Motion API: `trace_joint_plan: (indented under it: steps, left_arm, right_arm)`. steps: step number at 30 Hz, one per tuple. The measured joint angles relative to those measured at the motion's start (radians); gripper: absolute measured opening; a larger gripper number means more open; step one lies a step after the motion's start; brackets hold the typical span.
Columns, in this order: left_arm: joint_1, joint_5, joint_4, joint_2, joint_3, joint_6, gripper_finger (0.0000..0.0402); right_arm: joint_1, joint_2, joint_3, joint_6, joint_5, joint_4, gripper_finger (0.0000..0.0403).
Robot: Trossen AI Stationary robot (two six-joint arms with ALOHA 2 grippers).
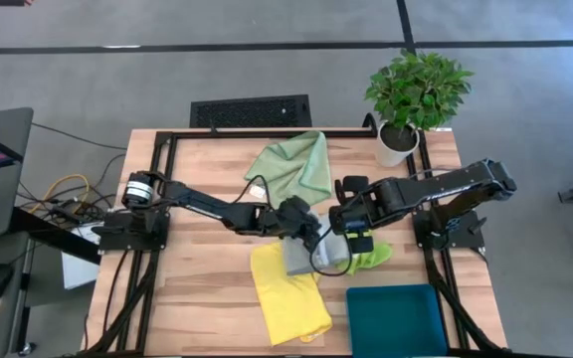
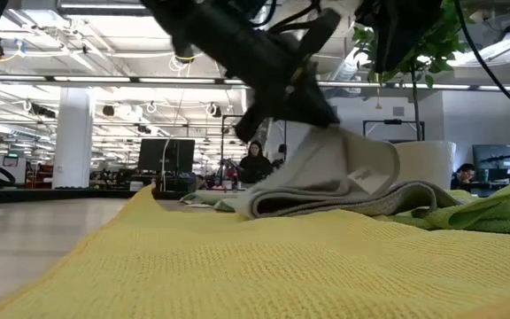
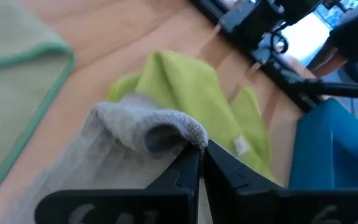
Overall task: Fold microfiber towels
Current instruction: Fold the gray towel
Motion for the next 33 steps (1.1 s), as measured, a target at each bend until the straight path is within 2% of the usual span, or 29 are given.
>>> trace_joint_plan:
  steps: [12,16,25,33]
  left_arm:
    - [0.020,-0.026,-0.036,0.005,0.028,0.048,0.0002]
    - [0.020,-0.026,-0.029,0.005,0.027,0.061,0.0015]
    - [0.020,-0.089,-0.022,0.005,0.027,0.140,0.0074]
    - [0.020,-0.038,-0.025,0.005,0.027,0.148,0.0143]
  right_arm:
    - [0.000,0.000,0.000,0.000,0.000,-0.007,0.0128]
    - [0.000,0.000,0.000,0.000,0.000,-0.006,0.0127]
    - [0.000,0.000,0.000,0.000,0.000,-0.006,0.0128]
    - [0.000,0.000,0.000,0.001,0.000,-0.006,0.0128]
